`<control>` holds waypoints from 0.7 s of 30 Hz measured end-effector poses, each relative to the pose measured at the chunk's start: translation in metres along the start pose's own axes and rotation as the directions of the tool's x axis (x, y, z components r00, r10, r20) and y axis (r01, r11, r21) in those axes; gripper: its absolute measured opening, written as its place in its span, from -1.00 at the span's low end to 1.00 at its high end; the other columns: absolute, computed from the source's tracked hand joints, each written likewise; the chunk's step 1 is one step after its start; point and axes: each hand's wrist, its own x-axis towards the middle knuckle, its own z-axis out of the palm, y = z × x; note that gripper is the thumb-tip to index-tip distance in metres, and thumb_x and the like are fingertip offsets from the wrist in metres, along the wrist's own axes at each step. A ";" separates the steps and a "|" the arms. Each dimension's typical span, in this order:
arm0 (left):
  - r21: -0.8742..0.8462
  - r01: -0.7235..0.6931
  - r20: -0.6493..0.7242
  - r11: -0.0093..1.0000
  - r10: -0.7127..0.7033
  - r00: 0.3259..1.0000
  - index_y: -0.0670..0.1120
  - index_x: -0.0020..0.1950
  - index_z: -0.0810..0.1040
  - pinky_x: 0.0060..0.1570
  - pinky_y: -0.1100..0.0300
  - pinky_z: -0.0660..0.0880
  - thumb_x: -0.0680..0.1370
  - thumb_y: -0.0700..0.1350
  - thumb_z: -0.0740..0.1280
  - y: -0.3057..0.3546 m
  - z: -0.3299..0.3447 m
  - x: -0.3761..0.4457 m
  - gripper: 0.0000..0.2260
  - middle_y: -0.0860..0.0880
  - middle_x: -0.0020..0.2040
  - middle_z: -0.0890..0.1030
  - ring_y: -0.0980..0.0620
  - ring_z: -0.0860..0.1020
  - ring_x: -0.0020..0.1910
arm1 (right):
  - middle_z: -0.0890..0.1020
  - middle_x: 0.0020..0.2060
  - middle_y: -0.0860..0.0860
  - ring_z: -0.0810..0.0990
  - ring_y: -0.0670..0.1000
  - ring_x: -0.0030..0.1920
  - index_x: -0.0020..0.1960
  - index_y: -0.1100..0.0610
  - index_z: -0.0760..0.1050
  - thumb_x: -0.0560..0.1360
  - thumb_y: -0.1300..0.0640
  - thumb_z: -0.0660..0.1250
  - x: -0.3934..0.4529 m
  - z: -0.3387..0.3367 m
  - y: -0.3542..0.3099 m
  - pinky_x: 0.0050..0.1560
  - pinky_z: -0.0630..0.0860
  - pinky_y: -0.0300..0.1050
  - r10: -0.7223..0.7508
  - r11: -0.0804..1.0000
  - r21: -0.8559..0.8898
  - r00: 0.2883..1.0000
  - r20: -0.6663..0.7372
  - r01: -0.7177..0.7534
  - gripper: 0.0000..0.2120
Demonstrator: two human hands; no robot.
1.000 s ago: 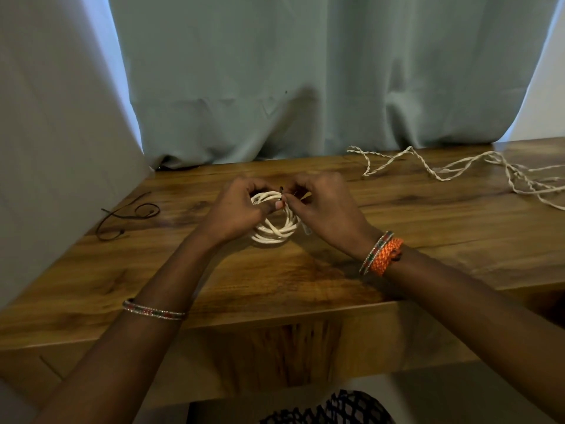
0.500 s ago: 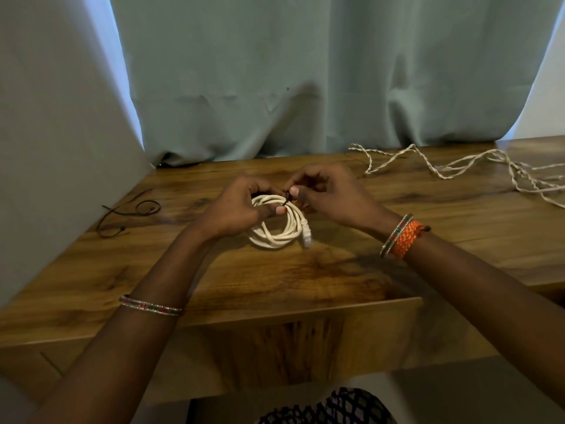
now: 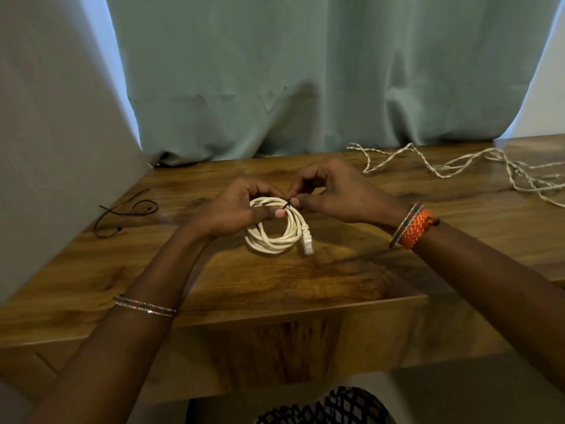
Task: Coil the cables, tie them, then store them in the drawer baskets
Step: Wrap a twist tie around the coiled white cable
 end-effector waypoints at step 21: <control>0.077 0.014 -0.122 0.997 -0.005 0.993 -0.04 -0.07 0.63 -0.31 0.44 0.45 0.44 -0.26 0.43 -0.002 0.002 0.003 -0.85 0.07 -0.21 0.66 0.28 0.58 -0.30 | 0.66 -0.24 -0.01 0.59 -0.13 -0.23 -0.10 0.19 0.65 0.47 0.16 0.40 -0.010 0.025 -0.001 -0.20 0.55 -0.24 -0.121 0.975 -0.208 0.970 -0.212 0.076 -0.89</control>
